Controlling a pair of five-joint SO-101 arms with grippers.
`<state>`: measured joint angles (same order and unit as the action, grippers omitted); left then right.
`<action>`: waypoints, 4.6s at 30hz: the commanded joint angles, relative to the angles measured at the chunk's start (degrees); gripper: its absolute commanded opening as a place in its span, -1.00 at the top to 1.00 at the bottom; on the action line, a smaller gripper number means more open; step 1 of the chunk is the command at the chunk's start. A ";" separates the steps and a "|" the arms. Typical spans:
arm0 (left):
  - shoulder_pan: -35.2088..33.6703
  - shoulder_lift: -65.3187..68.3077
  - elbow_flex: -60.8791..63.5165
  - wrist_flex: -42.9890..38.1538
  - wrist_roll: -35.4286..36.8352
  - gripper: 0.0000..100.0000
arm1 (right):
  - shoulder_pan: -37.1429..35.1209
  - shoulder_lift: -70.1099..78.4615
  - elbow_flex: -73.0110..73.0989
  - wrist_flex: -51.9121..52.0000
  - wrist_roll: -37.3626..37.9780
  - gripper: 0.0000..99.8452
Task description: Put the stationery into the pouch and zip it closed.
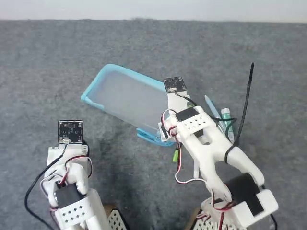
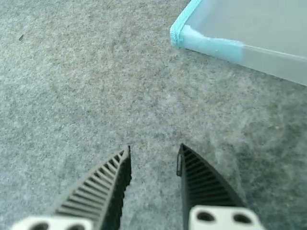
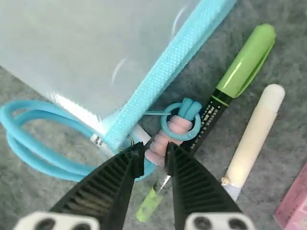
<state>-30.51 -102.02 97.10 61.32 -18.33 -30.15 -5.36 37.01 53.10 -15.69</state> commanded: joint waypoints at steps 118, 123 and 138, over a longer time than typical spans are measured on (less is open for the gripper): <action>37.89 15.21 -26.33 3.78 7.21 0.41 | -8.48 -30.55 2.37 -2.51 26.64 0.99; 37.63 15.21 -24.48 1.93 7.21 0.41 | -8.84 -27.74 0.18 -1.80 25.32 0.99; 24.26 15.21 -19.30 -6.68 7.30 0.41 | -6.46 -29.67 3.16 5.93 27.96 0.99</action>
<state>-4.40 -86.37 79.08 56.92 -12.35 -39.21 -32.53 39.21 58.73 10.07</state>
